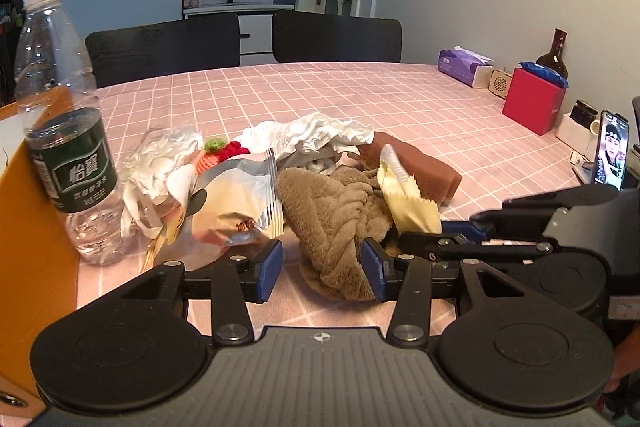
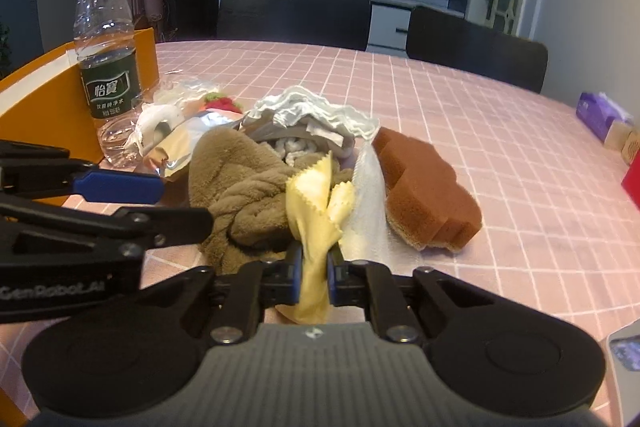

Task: Organize soft objects
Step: 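Grasp the brown knotted towel with the left tool while the right tool grasps the yellow cloth, then carry the towel and yellow cloth into the orange box and release both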

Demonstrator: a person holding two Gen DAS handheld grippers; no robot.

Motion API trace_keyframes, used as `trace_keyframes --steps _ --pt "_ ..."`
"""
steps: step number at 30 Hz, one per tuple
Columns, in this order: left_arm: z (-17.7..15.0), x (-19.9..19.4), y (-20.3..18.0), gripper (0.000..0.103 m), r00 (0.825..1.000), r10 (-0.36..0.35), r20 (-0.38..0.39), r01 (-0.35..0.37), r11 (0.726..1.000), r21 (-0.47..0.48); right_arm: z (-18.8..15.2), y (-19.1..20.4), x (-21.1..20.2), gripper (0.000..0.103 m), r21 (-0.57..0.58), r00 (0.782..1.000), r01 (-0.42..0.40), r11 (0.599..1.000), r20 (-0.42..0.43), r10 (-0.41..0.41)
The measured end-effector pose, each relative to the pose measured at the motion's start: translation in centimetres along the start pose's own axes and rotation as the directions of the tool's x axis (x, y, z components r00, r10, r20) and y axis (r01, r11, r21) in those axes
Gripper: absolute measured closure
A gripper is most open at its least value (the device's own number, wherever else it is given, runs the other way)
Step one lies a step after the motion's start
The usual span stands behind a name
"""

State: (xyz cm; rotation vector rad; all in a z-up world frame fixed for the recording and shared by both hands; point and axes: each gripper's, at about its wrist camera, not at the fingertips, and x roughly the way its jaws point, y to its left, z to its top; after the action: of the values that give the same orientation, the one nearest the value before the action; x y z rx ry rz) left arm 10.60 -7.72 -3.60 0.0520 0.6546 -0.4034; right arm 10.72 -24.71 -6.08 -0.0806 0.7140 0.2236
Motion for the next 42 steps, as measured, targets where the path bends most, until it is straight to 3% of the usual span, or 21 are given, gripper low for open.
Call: trace_keyframes --steps 12,15,20,30,42 --pt "0.0 3.7 0.6 0.051 0.997 -0.056 -0.062 0.05 0.995 -0.092 -0.2 -1.6 0.5 0.098 0.051 0.998 -0.052 0.997 -0.03 0.054" --pt "-0.2 3.8 0.3 0.063 0.997 -0.052 -0.065 0.047 0.996 -0.074 -0.1 -1.4 0.5 0.098 0.049 0.998 -0.061 0.997 -0.029 0.063" --pt "-0.2 3.0 -0.7 0.081 0.999 -0.016 -0.042 0.015 0.999 -0.033 0.1 -0.4 -0.3 0.099 0.0 0.999 -0.052 0.999 -0.008 0.052" --pt "0.5 0.1 -0.9 0.086 0.999 0.022 0.029 -0.022 1.0 -0.017 1.7 -0.5 -3.1 0.099 -0.019 0.997 -0.045 0.999 0.059 0.046" --pt "2.3 -6.9 1.3 0.089 0.983 0.076 0.167 -0.073 0.997 -0.021 5.5 -0.6 -6.4 0.099 -0.015 0.983 -0.122 0.992 0.14 0.122"
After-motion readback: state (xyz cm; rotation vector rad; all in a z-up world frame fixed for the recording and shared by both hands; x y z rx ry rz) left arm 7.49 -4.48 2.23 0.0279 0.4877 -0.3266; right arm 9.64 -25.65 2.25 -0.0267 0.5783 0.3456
